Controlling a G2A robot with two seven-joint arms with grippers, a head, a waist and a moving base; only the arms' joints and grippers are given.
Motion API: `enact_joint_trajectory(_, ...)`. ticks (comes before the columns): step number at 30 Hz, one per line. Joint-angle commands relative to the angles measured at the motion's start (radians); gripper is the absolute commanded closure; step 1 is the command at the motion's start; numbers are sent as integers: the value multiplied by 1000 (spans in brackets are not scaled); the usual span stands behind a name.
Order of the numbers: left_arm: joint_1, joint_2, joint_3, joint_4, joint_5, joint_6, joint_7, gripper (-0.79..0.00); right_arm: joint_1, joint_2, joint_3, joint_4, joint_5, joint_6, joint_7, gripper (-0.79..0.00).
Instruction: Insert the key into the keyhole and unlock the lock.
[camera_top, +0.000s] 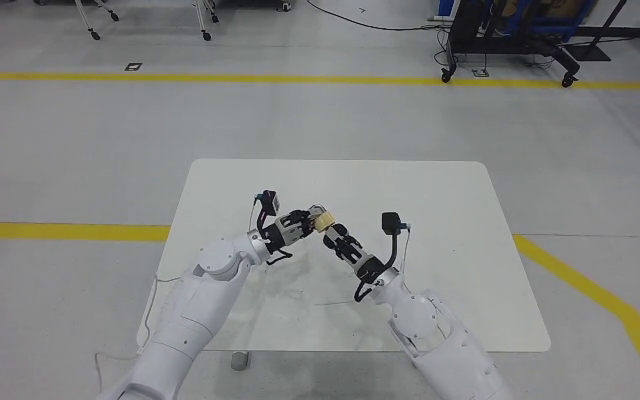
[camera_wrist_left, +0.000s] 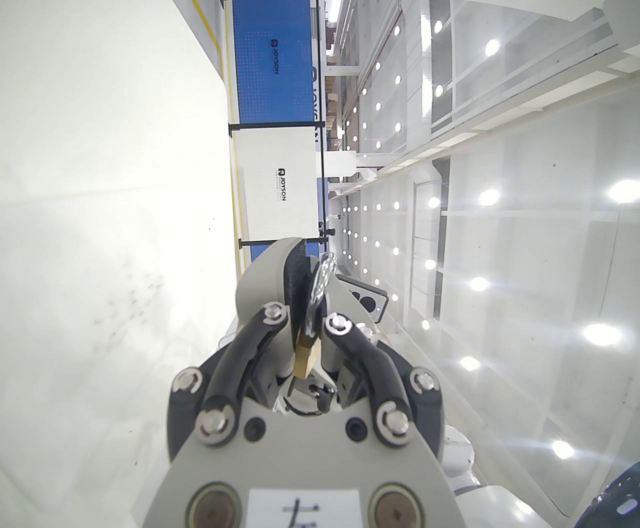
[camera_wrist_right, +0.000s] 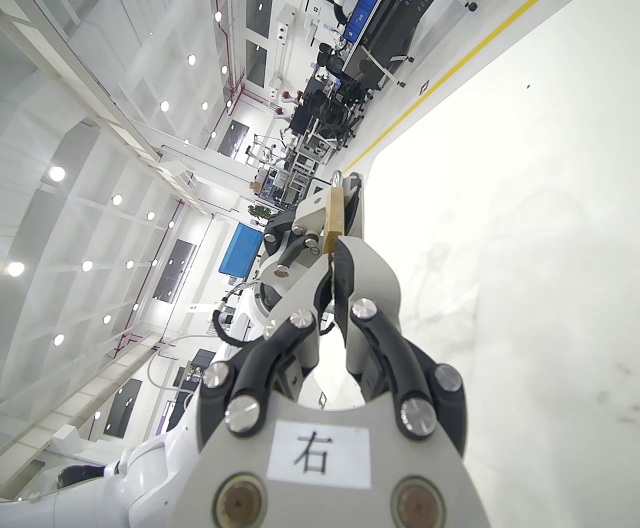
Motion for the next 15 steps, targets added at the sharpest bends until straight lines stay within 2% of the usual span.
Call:
enact_joint_trajectory(1, -1, 0, -3, 2, -2, 1, 2, 0, 2, -1, 0, 2, 4, -5, -1, 0)
enact_joint_trajectory(3, 0, 0, -8, 4, -10, 2, 7, 0, 0, -2, 2, 2, 12, -10, -1, -22)
enact_joint_trajectory(4, 1, 0, -10, 5, -15, 4, 10, 0, -3, -2, 4, 0, 14, -13, -1, -102)
enact_joint_trajectory(5, 1, 0, -12, 5, -16, 5, 12, 0, -6, -1, 6, -2, 15, -16, 0, -142)
enact_joint_trajectory(8, 4, 0, -15, 3, -23, 8, 18, 0, -19, 0, 13, -11, 17, -23, 2, -197)
enact_joint_trajectory(11, 5, 0, -16, 1, -19, 10, 20, 0, -30, 1, 20, -19, 18, -26, 6, -209)
enact_joint_trajectory(15, 6, 0, -18, -1, -16, 11, 20, 0, -38, 2, 28, -23, 23, -30, 12, -179)
